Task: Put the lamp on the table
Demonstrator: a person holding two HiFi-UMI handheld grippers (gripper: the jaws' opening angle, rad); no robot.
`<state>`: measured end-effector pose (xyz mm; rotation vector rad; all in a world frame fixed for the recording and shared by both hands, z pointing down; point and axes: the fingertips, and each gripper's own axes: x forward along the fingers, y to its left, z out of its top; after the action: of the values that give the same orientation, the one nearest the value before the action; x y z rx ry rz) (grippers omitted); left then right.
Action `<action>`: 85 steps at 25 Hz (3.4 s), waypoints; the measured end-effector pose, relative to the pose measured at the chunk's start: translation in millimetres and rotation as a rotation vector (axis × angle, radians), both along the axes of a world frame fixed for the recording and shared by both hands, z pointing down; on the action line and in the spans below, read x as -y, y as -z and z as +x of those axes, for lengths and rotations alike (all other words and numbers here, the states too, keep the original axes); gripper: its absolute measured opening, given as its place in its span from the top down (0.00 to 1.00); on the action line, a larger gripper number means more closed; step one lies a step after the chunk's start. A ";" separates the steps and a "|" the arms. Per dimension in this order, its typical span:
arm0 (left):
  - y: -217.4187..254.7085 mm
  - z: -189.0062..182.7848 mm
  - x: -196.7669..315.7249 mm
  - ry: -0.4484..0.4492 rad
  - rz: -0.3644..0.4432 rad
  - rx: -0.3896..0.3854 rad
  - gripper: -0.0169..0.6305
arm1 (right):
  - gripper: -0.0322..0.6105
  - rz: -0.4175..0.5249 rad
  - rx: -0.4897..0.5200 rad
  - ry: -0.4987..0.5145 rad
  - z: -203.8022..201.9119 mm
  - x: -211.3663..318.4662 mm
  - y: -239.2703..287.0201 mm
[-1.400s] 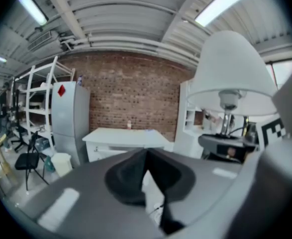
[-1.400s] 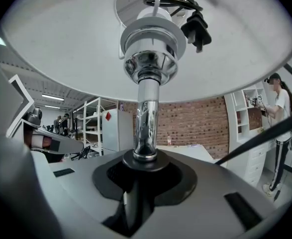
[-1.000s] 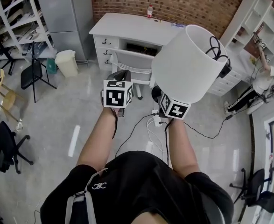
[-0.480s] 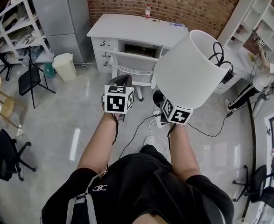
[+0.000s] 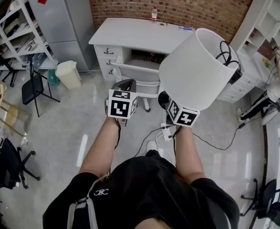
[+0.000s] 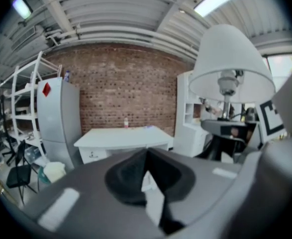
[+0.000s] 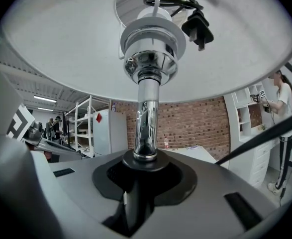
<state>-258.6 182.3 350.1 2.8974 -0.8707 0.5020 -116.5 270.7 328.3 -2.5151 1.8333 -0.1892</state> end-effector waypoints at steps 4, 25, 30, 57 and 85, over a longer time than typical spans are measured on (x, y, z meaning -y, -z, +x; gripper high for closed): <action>7.6 42.3 33.1 0.019 -0.024 -0.017 0.98 | 0.82 0.004 -0.005 0.022 43.7 36.0 3.5; 2.5 200.6 130.9 0.047 -0.111 -0.071 0.98 | 0.82 -0.024 -0.014 0.110 193.3 142.9 -1.1; -8.1 209.8 153.9 0.048 -0.120 -0.071 0.98 | 0.82 -0.060 -0.027 0.116 200.9 166.6 -16.4; -19.6 303.1 385.1 -0.127 -0.125 -0.011 0.98 | 0.82 -0.031 0.008 -0.007 285.2 388.4 -6.9; -75.4 360.0 492.9 0.175 -0.273 0.034 0.98 | 0.82 -0.027 -0.048 0.137 440.2 583.8 -85.3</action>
<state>101.4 -310.5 425.5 2.5477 -0.9651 0.6031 323.7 -313.1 413.6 -2.4331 2.0366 -0.1585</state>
